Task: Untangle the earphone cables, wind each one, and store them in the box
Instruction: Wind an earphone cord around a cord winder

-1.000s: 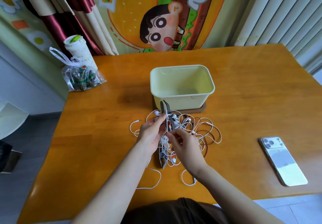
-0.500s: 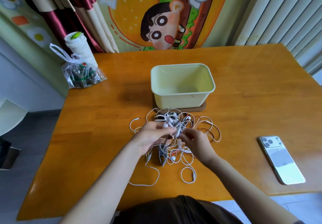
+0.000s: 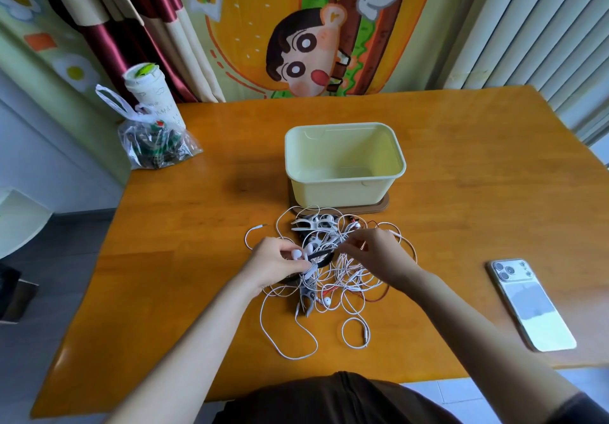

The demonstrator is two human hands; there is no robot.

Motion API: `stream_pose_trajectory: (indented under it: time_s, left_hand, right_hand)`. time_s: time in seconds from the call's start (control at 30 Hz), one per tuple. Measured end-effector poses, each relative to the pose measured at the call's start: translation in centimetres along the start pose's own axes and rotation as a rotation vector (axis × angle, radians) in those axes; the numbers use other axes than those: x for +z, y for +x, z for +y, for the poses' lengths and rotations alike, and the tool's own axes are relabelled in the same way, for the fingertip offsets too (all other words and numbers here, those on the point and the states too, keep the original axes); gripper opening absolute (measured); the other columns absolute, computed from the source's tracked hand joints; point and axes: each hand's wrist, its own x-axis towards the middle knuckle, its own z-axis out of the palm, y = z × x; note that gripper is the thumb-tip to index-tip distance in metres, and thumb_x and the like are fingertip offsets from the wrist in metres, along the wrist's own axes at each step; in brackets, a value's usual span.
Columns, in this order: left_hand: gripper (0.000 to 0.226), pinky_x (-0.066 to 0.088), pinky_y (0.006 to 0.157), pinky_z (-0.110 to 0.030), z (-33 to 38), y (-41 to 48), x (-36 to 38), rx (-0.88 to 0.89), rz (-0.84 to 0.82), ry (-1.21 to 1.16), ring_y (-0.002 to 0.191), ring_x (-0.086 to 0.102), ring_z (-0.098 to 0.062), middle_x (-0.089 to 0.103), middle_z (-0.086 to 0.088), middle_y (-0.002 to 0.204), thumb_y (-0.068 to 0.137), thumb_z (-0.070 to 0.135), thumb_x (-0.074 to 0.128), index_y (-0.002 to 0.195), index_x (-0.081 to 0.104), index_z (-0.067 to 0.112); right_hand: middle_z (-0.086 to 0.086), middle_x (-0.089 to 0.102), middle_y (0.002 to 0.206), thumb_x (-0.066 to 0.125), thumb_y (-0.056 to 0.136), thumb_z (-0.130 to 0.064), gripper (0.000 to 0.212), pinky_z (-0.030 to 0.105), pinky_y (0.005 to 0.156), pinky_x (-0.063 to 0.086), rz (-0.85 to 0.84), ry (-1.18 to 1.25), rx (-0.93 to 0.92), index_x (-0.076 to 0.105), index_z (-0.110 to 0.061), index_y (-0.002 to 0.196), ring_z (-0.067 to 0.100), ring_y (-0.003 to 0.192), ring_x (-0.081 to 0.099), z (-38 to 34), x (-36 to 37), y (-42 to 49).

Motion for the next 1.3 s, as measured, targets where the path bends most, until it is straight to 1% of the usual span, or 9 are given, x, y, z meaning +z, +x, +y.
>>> stream_pose_trajectory:
  time_s: [0.17,0.3,0.37,0.47,0.73,0.9,0.97,1.13,1.3]
  left_hand:
    - [0.015,0.047,0.073,-0.023,-0.1,-0.1,0.4,-0.020,-0.012,-0.110,0.074,0.056,-0.008,0.064,0.005,0.078,0.078,0.013,0.076,0.090,0.071,0.018]
    - [0.016,0.045,0.069,-0.017,0.0,0.0,0.3,0.001,0.013,-0.108,0.083,0.059,-0.009,0.067,0.004,0.088,0.079,0.015,0.076,0.092,0.070,0.019]
    - [0.016,0.044,0.067,-0.016,0.2,-0.2,0.3,0.026,0.008,-0.098,0.078,0.058,-0.006,0.065,0.008,0.083,0.079,0.013,0.075,0.091,0.068,0.021]
    - [0.018,0.042,0.063,-0.015,0.3,-0.3,0.1,0.059,-0.008,-0.082,0.068,0.052,-0.002,0.060,0.009,0.076,0.078,0.012,0.075,0.090,0.068,0.024]
    - [0.024,0.042,0.062,-0.019,-0.4,0.8,0.9,0.075,0.106,-0.020,0.073,0.056,-0.010,0.067,0.003,0.082,0.075,0.022,0.079,0.096,0.073,0.015]
    - [0.005,0.048,0.071,-0.027,0.2,1.2,1.5,-0.029,0.259,-0.356,0.078,0.060,-0.015,0.067,0.001,0.077,0.083,0.019,0.073,0.081,0.070,0.015]
    - [0.009,0.048,0.067,-0.024,0.8,1.3,1.8,-0.073,0.272,-0.529,0.075,0.060,-0.015,0.067,-0.001,0.076,0.086,0.015,0.069,0.077,0.068,0.013]
    - [0.014,0.052,0.062,-0.024,2.9,0.6,2.1,-0.146,0.166,-1.004,0.060,0.063,-0.013,0.068,-0.002,0.066,0.086,0.008,0.067,0.072,0.064,0.008]
    - [0.011,0.054,0.066,-0.026,3.4,-0.3,2.0,-0.160,0.037,-1.024,0.065,0.065,-0.014,0.069,-0.006,0.072,0.088,0.008,0.064,0.077,0.066,0.007]
  right_hand:
    - [0.004,0.068,0.076,0.061,0.091,-0.027,0.024,0.037,0.063,0.051,0.087,0.026,0.038,0.069,-0.006,0.084,0.023,0.066,0.062,0.3,0.0,0.3]
    - [-0.007,0.060,0.068,0.060,0.091,-0.028,0.020,0.020,0.055,0.045,0.102,0.041,0.026,0.065,-0.013,0.079,0.013,0.061,0.058,-0.3,0.1,0.1]
    - [-0.010,0.058,0.068,0.059,0.092,-0.027,0.018,0.012,0.055,0.040,0.128,0.035,0.028,0.064,-0.015,0.080,0.007,0.061,0.055,-0.4,0.1,0.1]
    - [-0.009,0.057,0.067,0.059,0.092,-0.025,0.017,0.015,0.055,0.039,0.159,0.045,0.066,0.060,-0.017,0.077,0.008,0.061,0.054,0.1,-0.3,0.2]
    - [-0.013,0.055,0.065,0.060,0.091,-0.024,0.017,0.010,0.054,0.036,0.185,0.059,0.006,0.063,-0.016,0.077,0.002,0.058,0.052,-1.1,0.1,-0.6]
    - [-0.006,0.063,0.080,0.057,0.093,-0.026,0.016,0.016,0.062,0.046,0.166,0.090,-0.056,0.067,-0.013,0.092,0.006,0.068,0.057,-3.0,1.6,-2.1]
    - [-0.008,0.062,0.083,0.054,0.095,-0.024,0.017,0.014,0.064,0.046,0.162,0.126,-0.094,0.067,-0.014,0.098,0.005,0.069,0.057,-3.6,2.9,-3.1]
    - [-0.006,0.063,0.069,0.051,0.096,-0.028,0.019,0.022,0.059,0.048,0.128,0.217,-0.051,0.065,-0.015,0.096,0.010,0.059,0.060,-3.2,4.9,-4.1]
    - [-0.008,0.061,0.069,0.050,0.097,-0.027,0.019,0.019,0.061,0.049,0.092,0.174,-0.021,0.066,-0.017,0.098,0.006,0.061,0.060,-1.7,4.6,-3.9]
